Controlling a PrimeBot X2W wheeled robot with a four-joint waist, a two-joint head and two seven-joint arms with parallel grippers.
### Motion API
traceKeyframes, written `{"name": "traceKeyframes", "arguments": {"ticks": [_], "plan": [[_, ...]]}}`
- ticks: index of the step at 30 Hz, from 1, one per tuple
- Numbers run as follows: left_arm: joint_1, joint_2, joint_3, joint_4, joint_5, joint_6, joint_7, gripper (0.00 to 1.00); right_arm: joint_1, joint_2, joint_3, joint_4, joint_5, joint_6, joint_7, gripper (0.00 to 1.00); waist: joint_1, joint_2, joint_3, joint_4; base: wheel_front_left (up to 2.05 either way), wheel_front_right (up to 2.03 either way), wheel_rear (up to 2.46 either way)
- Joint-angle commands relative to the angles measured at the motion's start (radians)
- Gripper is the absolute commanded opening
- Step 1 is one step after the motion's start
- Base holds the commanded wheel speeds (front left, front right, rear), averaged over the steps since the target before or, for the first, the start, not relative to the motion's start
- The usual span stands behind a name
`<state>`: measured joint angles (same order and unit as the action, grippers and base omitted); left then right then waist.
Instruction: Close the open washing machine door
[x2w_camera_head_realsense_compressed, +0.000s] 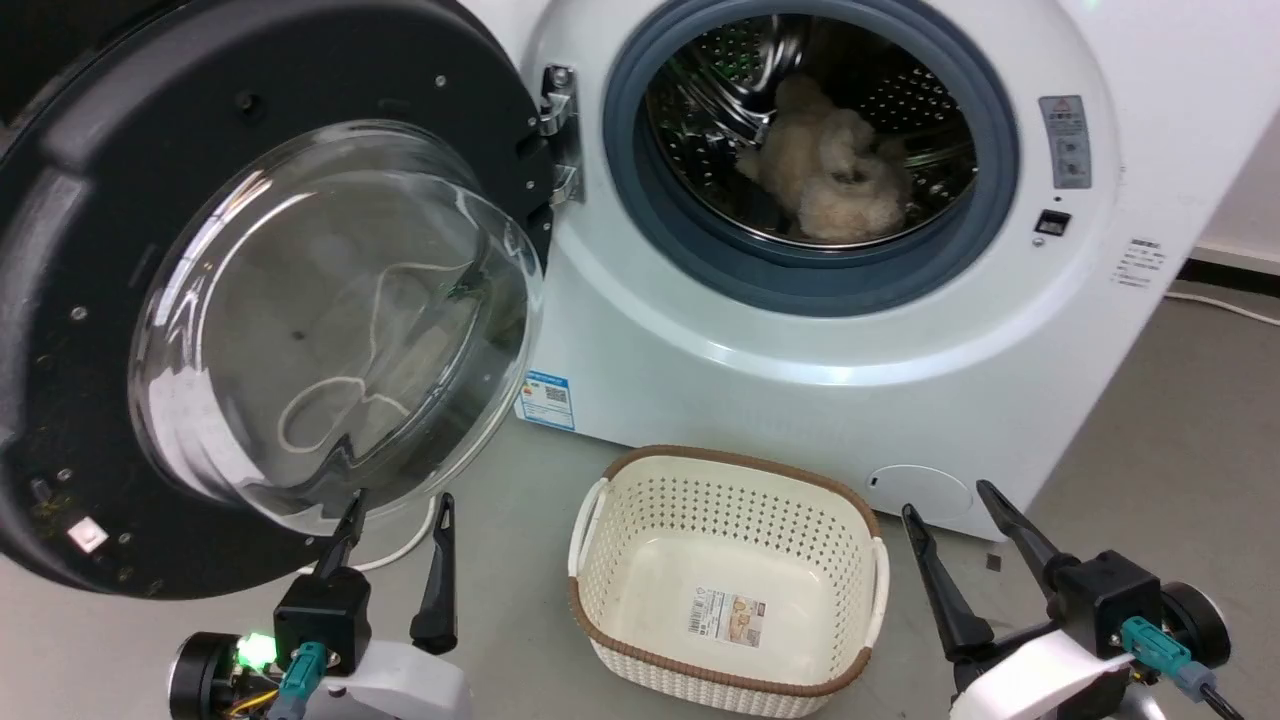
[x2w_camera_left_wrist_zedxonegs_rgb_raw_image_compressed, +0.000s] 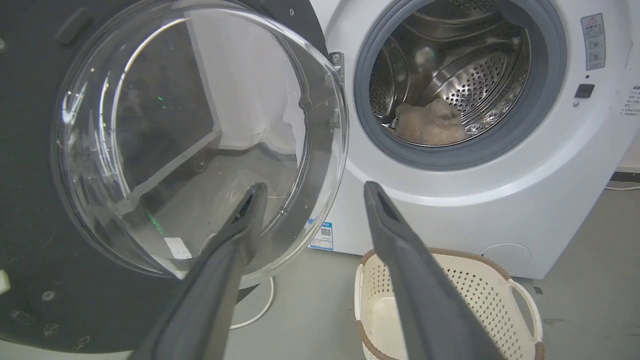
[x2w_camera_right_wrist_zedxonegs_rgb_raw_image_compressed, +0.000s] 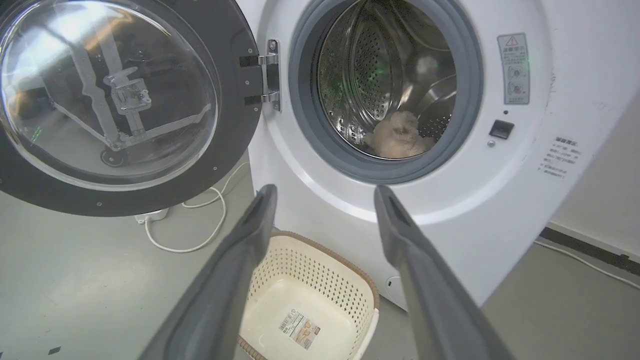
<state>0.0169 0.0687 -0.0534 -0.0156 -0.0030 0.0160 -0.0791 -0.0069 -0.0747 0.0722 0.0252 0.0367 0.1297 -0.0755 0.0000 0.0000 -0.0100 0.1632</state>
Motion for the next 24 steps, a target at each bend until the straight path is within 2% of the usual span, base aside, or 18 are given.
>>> {"name": "traceKeyframes", "arguments": {"ticks": [1,24], "plan": [[0.007,0.004,-0.004,-0.007,0.0,0.007,-0.008,1.0,-0.008,-0.008,0.005,0.004,0.009,0.0,-0.012,1.0,0.0,0.0,0.001,0.005,0.0,0.0,0.0],[0.028,0.035,-0.04,-0.027,0.003,0.031,-0.06,1.0,-0.008,-0.021,0.056,0.024,0.04,0.001,-0.064,1.0,0.0,0.0,0.004,0.112,0.0,0.0,0.0]]}}
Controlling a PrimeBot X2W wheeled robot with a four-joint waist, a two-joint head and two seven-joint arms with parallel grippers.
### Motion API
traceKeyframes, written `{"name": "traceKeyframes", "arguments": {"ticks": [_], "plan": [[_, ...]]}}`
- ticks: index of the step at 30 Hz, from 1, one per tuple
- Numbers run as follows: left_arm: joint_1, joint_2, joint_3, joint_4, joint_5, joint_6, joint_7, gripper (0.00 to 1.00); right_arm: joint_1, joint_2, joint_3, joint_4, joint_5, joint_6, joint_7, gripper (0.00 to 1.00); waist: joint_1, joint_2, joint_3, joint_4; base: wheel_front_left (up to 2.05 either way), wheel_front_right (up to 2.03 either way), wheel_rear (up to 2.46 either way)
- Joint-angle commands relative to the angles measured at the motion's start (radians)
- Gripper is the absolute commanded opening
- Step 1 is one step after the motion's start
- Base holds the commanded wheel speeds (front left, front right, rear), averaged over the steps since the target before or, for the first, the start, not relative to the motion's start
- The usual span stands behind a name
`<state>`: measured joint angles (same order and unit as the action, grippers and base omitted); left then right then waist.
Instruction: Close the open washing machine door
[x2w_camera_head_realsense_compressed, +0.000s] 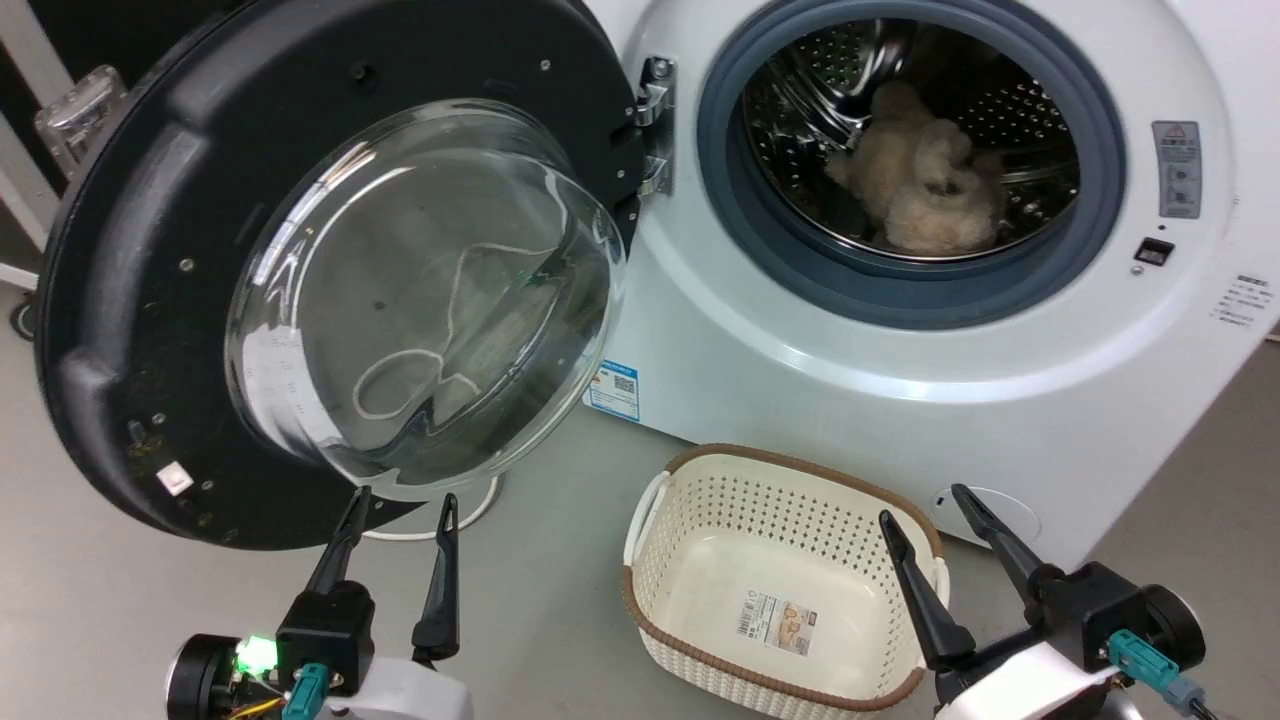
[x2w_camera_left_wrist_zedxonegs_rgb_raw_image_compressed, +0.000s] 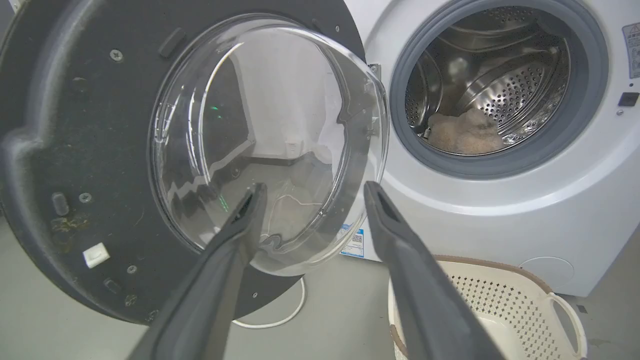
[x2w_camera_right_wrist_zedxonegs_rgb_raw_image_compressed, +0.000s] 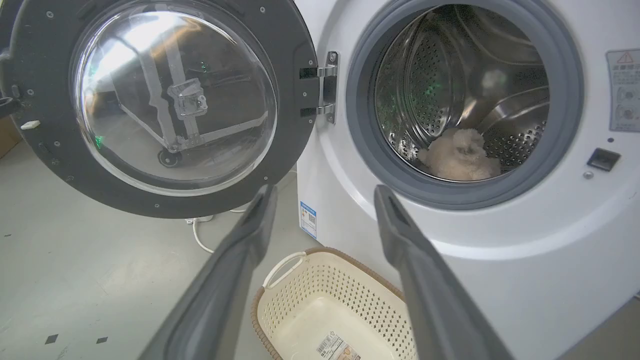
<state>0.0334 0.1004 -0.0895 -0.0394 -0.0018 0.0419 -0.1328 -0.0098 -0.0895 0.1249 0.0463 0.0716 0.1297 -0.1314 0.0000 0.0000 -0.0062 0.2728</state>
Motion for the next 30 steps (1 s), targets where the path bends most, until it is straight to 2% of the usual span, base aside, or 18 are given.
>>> {"name": "traceKeyframes", "arguments": {"ticks": [1,15,16,17,18,24,27,29,30], "plan": [[0.013,0.005,-0.006,-0.004,0.001,0.006,-0.009,1.0,-0.004,-0.008,0.005,0.004,0.006,0.001,-0.01,1.0,0.0,0.0,0.0,0.006,0.0,0.0,0.0],[0.028,0.031,-0.03,-0.025,-0.005,0.033,-0.049,1.0,0.0,-0.016,0.04,0.03,0.031,0.001,-0.05,1.0,0.0,0.0,-0.007,0.082,0.0,0.0,0.0],[0.03,0.032,-0.032,-0.025,-0.007,0.032,-0.051,0.78,0.001,-0.016,0.041,0.032,0.032,0.001,-0.052,1.0,0.0,0.0,-0.007,0.086,0.0,0.0,0.0],[0.03,0.032,-0.035,-0.026,-0.012,0.029,-0.053,0.24,0.001,-0.016,0.043,0.034,0.033,0.001,-0.054,1.0,0.0,0.0,-0.007,0.09,0.0,0.0,0.0],[0.031,0.031,-0.036,-0.026,-0.02,0.024,-0.055,0.0,0.003,-0.016,0.044,0.035,0.034,0.001,-0.056,1.0,0.0,0.0,-0.007,0.094,0.0,0.0,0.0],[0.016,0.024,-0.015,-0.075,-0.057,0.015,-0.065,0.0,0.02,-0.018,0.039,0.04,0.036,0.001,-0.067,1.0,0.0,0.0,-0.002,0.117,0.0,0.0,0.0],[-0.007,0.016,0.034,-0.123,-0.105,0.002,-0.072,0.0,0.035,-0.023,0.033,0.041,0.031,0.001,-0.073,1.0,0.0,0.0,0.008,0.126,0.0,0.0,0.0],[-0.04,0.024,0.109,-0.153,-0.158,-0.02,-0.078,0.0,0.035,-0.037,0.038,0.036,0.028,0.001,-0.079,1.0,0.0,0.0,0.035,0.113,0.0,0.0,0.0],[-0.04,0.024,0.109,-0.153,-0.158,-0.02,-0.078,0.0,0.035,-0.037,0.038,0.036,0.028,0.001,-0.079,1.0,0.0,0.0,0.035,0.113,0.0,0.0,0.0]]}}
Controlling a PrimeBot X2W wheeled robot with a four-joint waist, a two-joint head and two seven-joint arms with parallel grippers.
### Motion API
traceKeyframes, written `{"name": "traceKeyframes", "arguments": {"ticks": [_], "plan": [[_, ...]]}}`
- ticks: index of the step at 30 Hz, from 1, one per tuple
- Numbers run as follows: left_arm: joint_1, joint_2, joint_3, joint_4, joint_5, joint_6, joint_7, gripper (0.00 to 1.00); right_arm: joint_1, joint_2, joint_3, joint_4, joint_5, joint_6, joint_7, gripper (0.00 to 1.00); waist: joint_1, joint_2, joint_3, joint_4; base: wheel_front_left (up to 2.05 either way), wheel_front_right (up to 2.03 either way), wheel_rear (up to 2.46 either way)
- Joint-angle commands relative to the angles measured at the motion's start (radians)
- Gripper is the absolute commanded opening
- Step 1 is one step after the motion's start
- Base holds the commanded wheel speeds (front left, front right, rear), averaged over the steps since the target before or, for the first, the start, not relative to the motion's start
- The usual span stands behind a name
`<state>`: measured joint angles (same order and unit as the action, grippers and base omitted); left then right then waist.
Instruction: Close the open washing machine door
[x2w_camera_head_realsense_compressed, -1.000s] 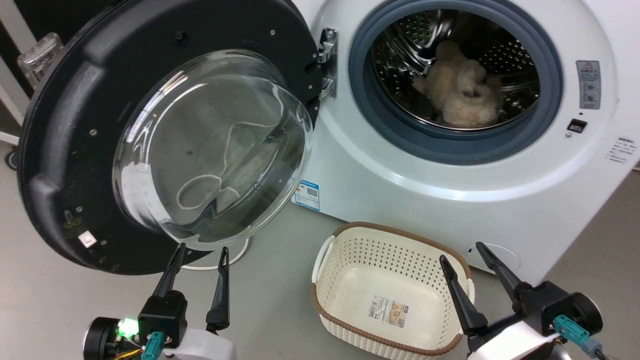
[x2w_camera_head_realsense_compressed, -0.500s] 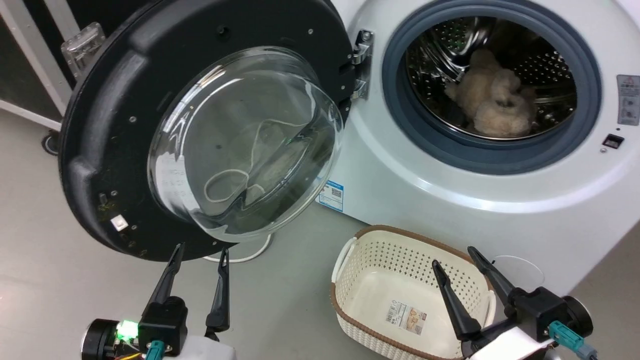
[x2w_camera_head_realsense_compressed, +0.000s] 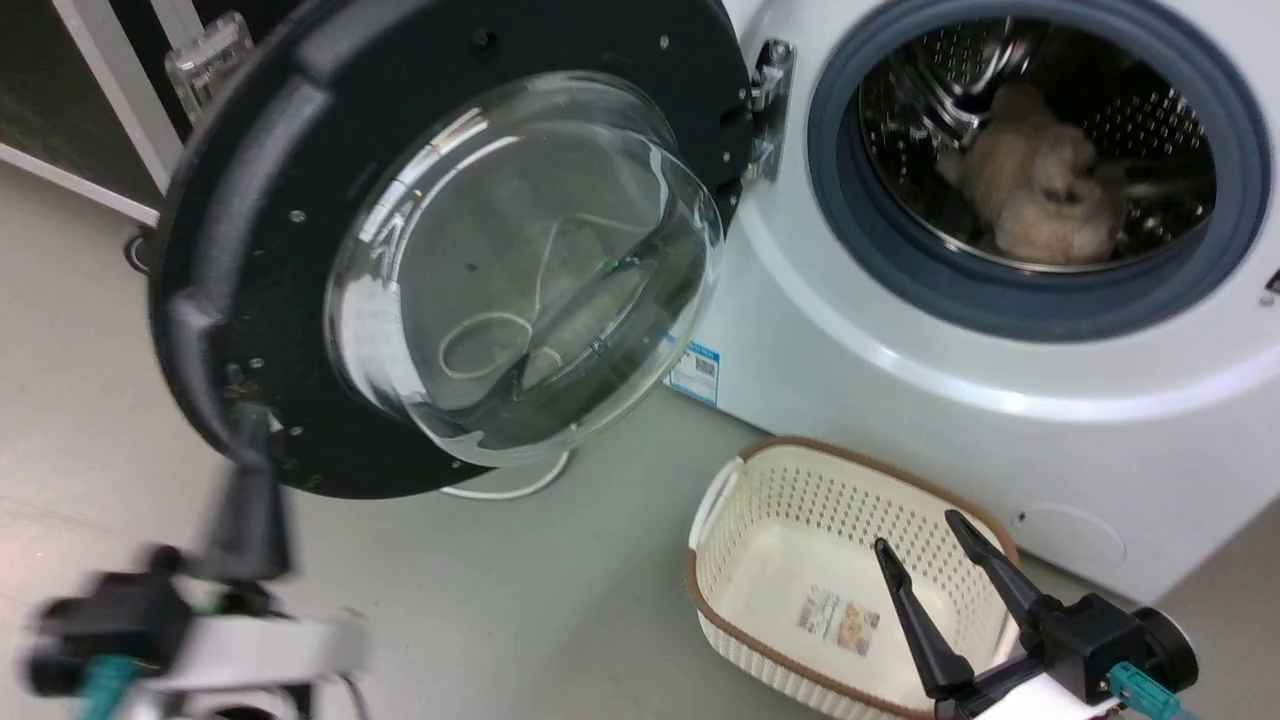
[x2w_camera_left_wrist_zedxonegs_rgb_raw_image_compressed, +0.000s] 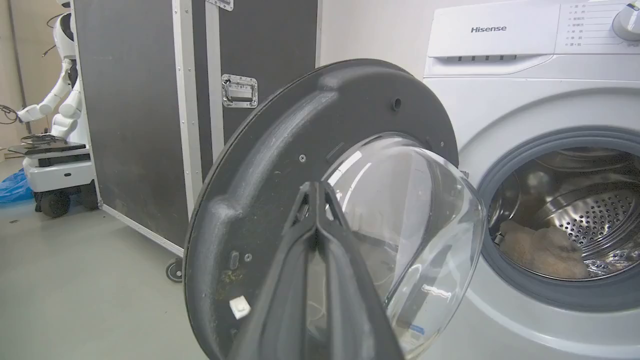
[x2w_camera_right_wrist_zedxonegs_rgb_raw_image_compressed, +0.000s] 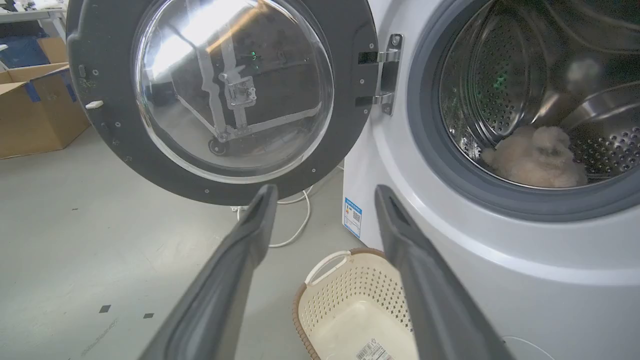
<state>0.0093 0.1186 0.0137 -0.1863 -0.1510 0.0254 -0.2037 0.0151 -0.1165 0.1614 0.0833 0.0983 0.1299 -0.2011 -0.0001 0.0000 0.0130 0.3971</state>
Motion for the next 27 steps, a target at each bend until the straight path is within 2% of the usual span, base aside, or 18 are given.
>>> {"name": "traceKeyframes", "arguments": {"ticks": [1,5,9,16,19,21,24,27], "plan": [[-0.05,0.021,0.063,-0.004,-0.052,-0.023,-0.011,0.0,0.003,-0.024,0.005,-0.004,0.003,0.001,-0.014,1.0,0.0001,0.0,0.038,-0.025,0.0,0.0,0.0],[-0.111,0.053,0.134,0.016,-0.133,-0.043,-0.007,0.0,-0.009,-0.049,0.01,-0.012,0.008,0.001,-0.016,1.0,0.0001,0.0,0.071,-0.048,0.0,0.0,0.0],[-0.243,0.11,0.254,0.077,-0.307,-0.051,0.076,0.0,-0.019,-0.084,0.004,-0.022,0.021,0.001,-0.02,1.0,0.0001,0.0,0.116,-0.078,0.0,0.0,0.0],[-0.468,0.262,0.48,0.326,-0.57,0.01,0.247,0.0,-0.035,-0.126,0.006,-0.024,0.047,0.001,-0.035,1.0,0.0001,0.0,0.174,-0.126,0.0,0.0,0.0],[-0.537,0.317,0.545,0.452,-0.673,0.037,0.344,0.0,-0.037,-0.133,0.011,-0.02,0.056,0.001,-0.043,1.0,0.0001,0.0,0.186,-0.137,0.0,0.0,0.0],[-0.574,0.332,0.574,0.531,-0.763,0.06,0.452,0.0,-0.038,-0.137,0.017,-0.015,0.062,0.001,-0.048,1.0,0.0001,0.0,0.191,-0.142,0.0,0.0,0.0],[-0.604,0.35,0.603,0.596,-0.885,0.066,0.61,0.0,-0.04,-0.142,0.025,-0.008,0.07,0.001,-0.056,1.0,0.0001,0.0,0.196,-0.146,0.0,0.0,0.0],[-0.595,0.341,0.595,0.61,-0.96,0.049,0.739,0.0,-0.041,-0.142,0.024,-0.004,0.072,0.001,-0.058,1.0,0.0001,0.0,0.194,-0.149,0.0,0.0,0.0]]}}
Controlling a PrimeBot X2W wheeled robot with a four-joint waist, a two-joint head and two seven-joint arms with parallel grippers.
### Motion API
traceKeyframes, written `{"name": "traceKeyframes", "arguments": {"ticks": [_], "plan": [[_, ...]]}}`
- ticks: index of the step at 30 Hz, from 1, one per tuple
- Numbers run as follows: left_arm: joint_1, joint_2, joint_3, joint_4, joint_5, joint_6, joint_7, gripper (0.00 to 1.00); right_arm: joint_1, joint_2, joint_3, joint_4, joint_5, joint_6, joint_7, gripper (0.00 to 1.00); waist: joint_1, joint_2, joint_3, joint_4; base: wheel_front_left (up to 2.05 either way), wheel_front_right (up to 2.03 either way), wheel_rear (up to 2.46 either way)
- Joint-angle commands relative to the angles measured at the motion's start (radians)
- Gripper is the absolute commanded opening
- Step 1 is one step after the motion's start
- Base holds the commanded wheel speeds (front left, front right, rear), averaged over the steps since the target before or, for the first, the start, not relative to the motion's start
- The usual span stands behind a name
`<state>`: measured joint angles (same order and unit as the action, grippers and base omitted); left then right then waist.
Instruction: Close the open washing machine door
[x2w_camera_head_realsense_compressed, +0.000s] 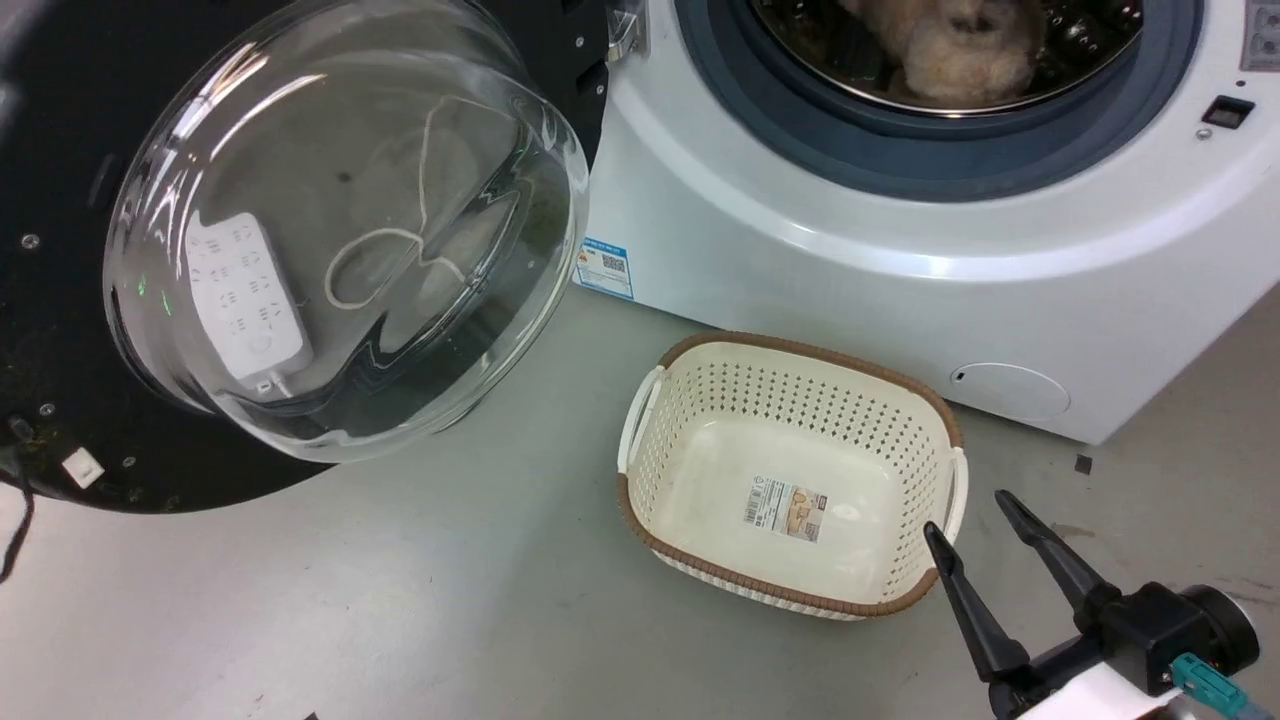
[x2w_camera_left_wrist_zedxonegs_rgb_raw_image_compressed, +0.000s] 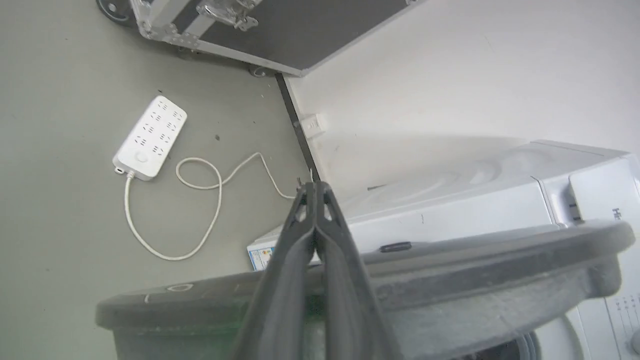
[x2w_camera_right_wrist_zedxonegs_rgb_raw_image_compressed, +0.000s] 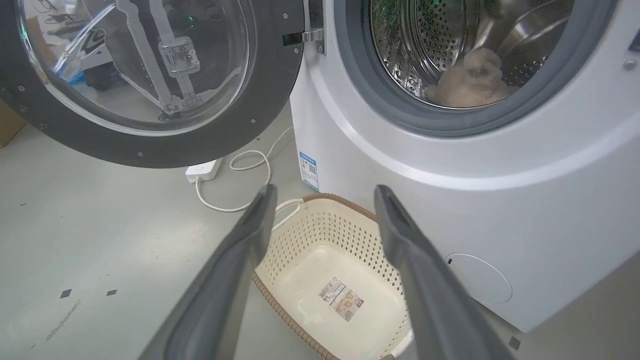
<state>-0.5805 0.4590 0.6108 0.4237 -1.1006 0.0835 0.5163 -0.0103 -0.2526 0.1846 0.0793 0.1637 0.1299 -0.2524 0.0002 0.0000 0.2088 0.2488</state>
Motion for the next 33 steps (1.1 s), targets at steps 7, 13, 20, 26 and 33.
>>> {"name": "traceKeyframes", "arguments": {"ticks": [7,13,20,26,33], "plan": [[0.092,-0.049,-0.053,-0.078,-0.101,-0.089,0.212,0.0,-0.009,0.011,-0.014,0.019,0.004,0.001,-0.008,1.0,-0.0002,0.0,-0.038,-0.003,0.0,0.0,0.0],[0.217,-0.117,-0.084,-0.204,-0.179,-0.111,0.354,0.0,0.001,0.042,-0.022,0.042,-0.004,0.001,-0.009,1.0,-0.0002,0.0,-0.098,-0.007,0.0,0.0,0.0],[0.42,-0.247,-0.17,-0.431,-0.222,-0.11,0.475,0.0,-0.003,0.087,-0.065,0.057,-0.015,0.001,-0.009,1.0,-0.0002,0.0,-0.154,-0.042,0.0,0.0,0.0],[0.558,-0.361,-0.275,-0.554,-0.221,-0.123,0.5,0.0,-0.002,0.108,-0.063,0.066,-0.033,0.001,-0.009,1.0,-0.0002,0.0,-0.183,-0.104,0.0,0.0,0.0],[0.625,-0.407,-0.449,-0.59,-0.252,-0.15,0.377,0.0,-0.013,0.103,-0.083,0.036,-0.047,0.001,0.009,1.0,-0.0002,0.0,-0.153,-0.221,0.0,0.0,0.0]]}}
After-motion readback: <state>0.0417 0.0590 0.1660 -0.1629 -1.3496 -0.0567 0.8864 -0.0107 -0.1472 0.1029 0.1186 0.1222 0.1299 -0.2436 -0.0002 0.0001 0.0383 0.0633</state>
